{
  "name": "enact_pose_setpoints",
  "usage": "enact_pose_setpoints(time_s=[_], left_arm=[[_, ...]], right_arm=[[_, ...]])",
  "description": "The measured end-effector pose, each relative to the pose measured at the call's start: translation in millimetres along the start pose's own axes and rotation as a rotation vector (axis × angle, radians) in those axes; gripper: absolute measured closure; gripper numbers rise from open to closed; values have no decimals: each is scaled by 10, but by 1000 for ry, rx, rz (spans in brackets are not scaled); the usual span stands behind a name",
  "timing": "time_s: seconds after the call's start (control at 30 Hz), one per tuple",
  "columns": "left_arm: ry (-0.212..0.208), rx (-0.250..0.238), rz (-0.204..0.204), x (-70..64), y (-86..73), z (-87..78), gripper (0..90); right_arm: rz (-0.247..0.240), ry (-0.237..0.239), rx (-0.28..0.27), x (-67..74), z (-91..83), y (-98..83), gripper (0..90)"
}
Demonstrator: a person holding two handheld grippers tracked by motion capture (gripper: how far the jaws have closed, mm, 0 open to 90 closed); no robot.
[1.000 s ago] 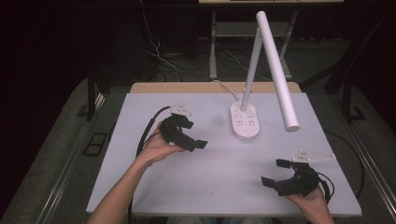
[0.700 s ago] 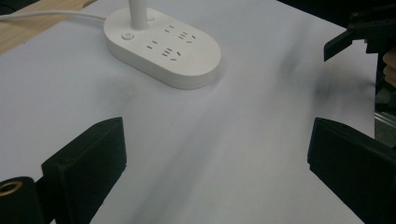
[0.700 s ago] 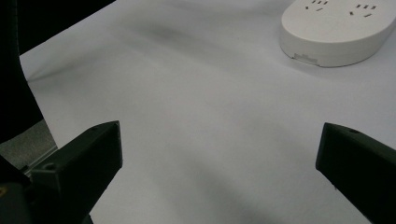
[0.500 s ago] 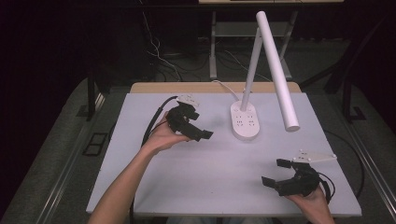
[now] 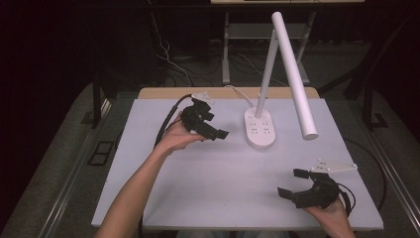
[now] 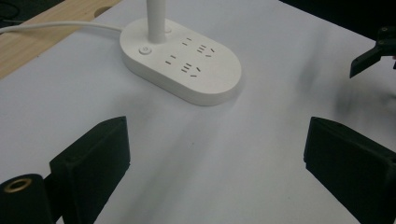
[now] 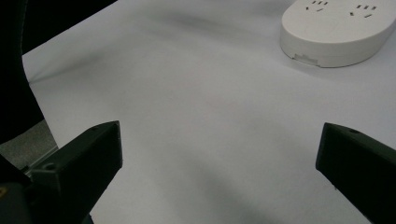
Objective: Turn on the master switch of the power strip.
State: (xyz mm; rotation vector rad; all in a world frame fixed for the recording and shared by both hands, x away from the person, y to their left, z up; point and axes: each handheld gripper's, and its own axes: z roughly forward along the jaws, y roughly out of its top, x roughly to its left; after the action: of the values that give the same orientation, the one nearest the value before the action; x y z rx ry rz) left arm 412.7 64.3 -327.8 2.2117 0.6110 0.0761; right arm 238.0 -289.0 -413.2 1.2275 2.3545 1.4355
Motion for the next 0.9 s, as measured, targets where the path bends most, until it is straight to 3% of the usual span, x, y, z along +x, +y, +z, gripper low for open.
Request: enact_pose_setpoints(time_s=[0.4, 0.9], left_arm=[[10, 1, -15, 155, 202, 37, 89], [10, 3, -39, 287, 393, 303, 168]], right_arm=[[7, -1, 0, -5, -8, -1, 0], [4, 4, 1, -1, -6, -3, 0]])
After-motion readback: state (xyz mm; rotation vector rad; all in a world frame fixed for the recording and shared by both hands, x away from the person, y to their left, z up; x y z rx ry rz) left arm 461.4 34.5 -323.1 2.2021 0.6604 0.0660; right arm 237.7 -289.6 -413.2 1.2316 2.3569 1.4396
